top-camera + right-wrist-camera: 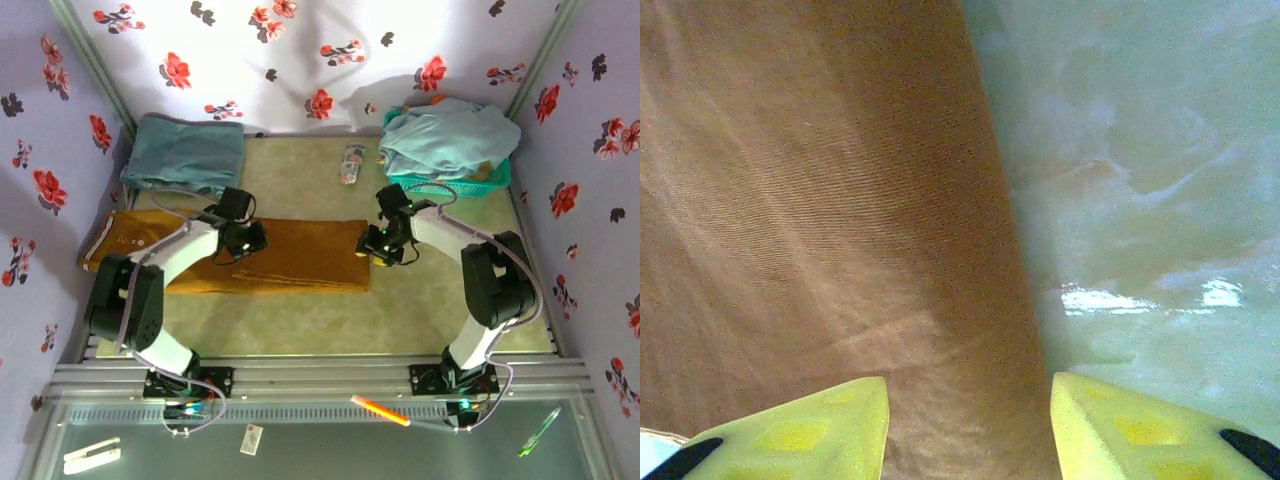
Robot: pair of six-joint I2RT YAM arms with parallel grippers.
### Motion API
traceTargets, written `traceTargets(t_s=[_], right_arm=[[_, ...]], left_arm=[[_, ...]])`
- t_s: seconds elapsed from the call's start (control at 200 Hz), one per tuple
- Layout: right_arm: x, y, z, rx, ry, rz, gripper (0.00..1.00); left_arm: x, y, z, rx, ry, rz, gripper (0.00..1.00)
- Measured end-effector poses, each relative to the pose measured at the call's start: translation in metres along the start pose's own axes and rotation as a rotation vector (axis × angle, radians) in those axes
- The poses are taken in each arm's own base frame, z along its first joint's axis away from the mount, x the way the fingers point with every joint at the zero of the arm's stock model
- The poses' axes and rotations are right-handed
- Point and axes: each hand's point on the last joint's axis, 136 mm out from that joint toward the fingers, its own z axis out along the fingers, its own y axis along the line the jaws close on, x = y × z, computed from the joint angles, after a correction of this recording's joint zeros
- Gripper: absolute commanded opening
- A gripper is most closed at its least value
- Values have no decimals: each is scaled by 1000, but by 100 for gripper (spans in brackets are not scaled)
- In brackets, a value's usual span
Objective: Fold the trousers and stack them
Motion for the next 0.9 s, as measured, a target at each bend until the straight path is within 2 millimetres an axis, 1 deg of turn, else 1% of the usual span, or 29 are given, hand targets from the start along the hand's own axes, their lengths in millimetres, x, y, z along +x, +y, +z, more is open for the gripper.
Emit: traceTargets(t_s=[0.15,0.21,0.305,0.345,0.4,0.445,0.48,0.52,0.545,0.595,0.645,0.7,0.76,0.805,0.9], right_arm=[[3,-4,18,-36,36,-1,49],[6,-3,22,-55,52,-10,46],[8,1,25,-96,63,-29,36],[8,2,26,-111,66,-32,30],[9,3,26,-128,71,-29,21],[9,2,26,-136,72,-29,9],[8,1,26,-140,73,-27,0],[7,1,24,-144,72,-23,0],[7,1,23,-144,70,-20,0],[6,1,20,-146,65,-16,0],[4,-1,11,-143,48,-12,0],[0,-6,-3,-127,16,-3,0],[-9,-20,-27,-105,-40,35,0],[-18,-34,-48,-90,-95,73,0],[-33,-69,-89,-52,-199,160,0]], left_arm=[[22,22,18,-40,47,-10,9],[27,28,24,-51,61,-13,9],[27,29,28,-48,57,-12,9],[26,28,28,-46,55,-12,9],[26,28,28,-45,54,-11,9],[26,28,28,-45,54,-11,11],[26,28,28,-45,54,-11,13],[26,28,28,-45,54,-11,17],[26,28,27,-45,55,-8,22],[25,25,26,-38,53,-12,37],[23,21,21,-27,48,0,47],[18,16,12,-17,32,-1,62],[12,10,-2,-9,6,4,71],[4,4,-15,2,-24,9,75],[-15,-9,-43,32,-98,13,77]])
